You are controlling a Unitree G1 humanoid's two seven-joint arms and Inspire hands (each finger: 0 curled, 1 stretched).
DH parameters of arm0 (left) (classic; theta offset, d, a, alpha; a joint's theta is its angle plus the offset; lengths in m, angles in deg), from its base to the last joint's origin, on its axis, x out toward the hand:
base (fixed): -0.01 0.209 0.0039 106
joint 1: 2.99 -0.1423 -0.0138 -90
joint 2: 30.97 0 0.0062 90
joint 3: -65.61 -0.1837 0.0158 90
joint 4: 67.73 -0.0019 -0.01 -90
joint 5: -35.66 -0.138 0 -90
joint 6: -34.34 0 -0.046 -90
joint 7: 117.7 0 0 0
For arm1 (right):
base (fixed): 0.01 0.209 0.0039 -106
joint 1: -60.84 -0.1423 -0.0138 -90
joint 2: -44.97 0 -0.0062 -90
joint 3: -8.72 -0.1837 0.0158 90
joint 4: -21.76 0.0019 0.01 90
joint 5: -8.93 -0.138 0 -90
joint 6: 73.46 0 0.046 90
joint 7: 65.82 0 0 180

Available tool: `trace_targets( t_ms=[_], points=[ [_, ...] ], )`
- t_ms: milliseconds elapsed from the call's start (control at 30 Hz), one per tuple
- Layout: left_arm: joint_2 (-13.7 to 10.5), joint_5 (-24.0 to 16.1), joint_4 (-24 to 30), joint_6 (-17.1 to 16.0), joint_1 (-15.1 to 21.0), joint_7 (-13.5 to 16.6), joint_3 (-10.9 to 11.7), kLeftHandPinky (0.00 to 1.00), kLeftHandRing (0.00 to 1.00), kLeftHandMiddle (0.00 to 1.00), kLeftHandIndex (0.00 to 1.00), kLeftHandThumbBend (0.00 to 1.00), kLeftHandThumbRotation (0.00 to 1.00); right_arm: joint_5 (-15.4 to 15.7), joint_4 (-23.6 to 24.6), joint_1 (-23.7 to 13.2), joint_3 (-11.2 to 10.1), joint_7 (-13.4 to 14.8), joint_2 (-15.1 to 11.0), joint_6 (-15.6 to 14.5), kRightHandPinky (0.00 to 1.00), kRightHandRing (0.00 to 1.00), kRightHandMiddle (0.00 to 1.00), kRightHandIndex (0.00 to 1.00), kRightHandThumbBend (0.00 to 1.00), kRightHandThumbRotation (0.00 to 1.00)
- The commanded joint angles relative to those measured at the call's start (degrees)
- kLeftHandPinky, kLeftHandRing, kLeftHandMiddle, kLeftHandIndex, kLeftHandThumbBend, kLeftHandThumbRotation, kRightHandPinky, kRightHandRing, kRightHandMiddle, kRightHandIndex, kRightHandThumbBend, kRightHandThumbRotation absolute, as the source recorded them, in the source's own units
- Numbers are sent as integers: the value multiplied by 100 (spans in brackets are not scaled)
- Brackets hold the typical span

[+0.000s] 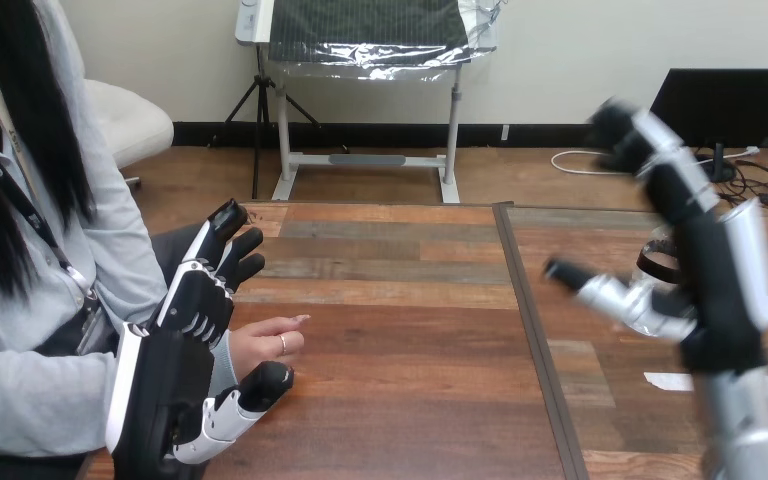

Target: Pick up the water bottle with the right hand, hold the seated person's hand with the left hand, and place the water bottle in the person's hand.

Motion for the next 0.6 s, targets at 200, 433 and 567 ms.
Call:
trace_targets(
  t_ms=[200,433,567],
  points=[
    [19,97,-42,-69,424,-39,-15,87,91,95,92,100,67,123,-388,-1131,-432,616,-682,-255,76,81,84,86,94,46],
    [25,-15,-78,-118,437,25,28,87,91,94,92,100,68,31,-579,-1525,-445,672,-995,-490,76,82,84,86,94,45],
    [21,-8,-79,-128,440,22,27,87,90,94,92,100,68,413,-595,-1679,-469,1052,-1194,-786,76,81,83,85,95,46]
  ],
)
